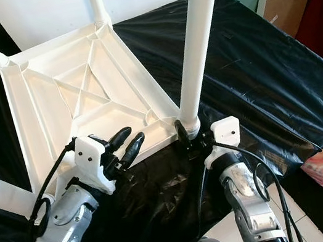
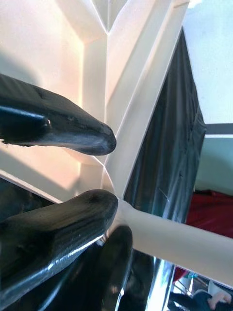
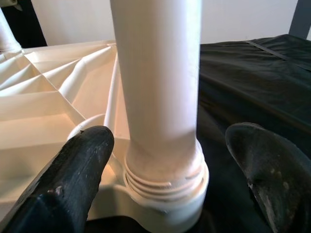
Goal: Building children table
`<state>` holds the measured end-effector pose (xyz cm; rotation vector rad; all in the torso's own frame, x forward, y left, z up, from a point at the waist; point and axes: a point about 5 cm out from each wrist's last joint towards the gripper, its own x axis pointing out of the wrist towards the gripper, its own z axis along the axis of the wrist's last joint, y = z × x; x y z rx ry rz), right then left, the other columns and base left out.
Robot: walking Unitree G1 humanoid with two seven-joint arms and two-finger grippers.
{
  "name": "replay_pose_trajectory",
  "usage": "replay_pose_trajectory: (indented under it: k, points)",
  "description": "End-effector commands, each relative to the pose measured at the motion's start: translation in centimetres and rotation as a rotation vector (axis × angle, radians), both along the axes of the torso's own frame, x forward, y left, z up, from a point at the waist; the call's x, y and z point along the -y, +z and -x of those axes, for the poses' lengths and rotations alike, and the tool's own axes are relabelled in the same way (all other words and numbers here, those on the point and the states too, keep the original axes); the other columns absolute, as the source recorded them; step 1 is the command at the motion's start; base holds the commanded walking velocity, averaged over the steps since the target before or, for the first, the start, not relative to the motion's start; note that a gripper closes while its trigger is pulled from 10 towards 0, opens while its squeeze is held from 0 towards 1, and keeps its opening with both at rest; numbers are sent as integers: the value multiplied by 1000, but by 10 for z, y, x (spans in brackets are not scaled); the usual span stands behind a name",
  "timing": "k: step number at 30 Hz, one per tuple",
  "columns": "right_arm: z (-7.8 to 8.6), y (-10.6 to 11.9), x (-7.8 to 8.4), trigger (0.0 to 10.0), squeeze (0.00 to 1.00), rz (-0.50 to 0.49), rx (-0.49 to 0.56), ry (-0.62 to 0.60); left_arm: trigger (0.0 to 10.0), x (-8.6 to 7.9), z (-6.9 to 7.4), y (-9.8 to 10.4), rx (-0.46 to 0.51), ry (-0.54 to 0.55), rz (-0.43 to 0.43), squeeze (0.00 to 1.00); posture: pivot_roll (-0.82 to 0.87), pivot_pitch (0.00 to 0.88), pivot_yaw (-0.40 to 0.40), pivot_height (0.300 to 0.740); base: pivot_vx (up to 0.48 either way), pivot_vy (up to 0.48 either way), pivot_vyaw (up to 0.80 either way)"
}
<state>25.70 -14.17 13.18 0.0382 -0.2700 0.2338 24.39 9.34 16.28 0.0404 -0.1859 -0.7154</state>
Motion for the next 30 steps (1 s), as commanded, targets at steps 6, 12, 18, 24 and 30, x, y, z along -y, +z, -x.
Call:
replay_pose_trajectory:
  k: [6, 12, 18, 24, 30]
  points:
    - [7, -4, 10, 10000, 0, 1, -4, -68, 10000, -12, -4, -11, -10, 160, 39, 0, 22, 126, -30, 740, 0, 0, 0]
    - [10, -7, 13, 10000, 0, 12, -16, -88, 10000, -12, 1, -19, 42, 117, -2, 0, 24, 131, -29, 740, 0, 0, 0]
    - [6, -6, 9, 10000, 0, 20, -14, -83, 10000, -8, 0, -22, 38, 109, -4, 0, 25, 136, -25, 740, 0, 0, 0]
    - [3, -7, 7, 10000, 0, 17, -18, -79, 10000, -4, 1, -23, 42, 85, 5, 0, 31, 141, -38, 740, 0, 0, 0]
    - [1, -6, 6, 10000, 0, 13, -19, -77, 10000, -3, 0, -23, 55, 75, 9, 0, 29, 142, -46, 740, 0, 0, 0]
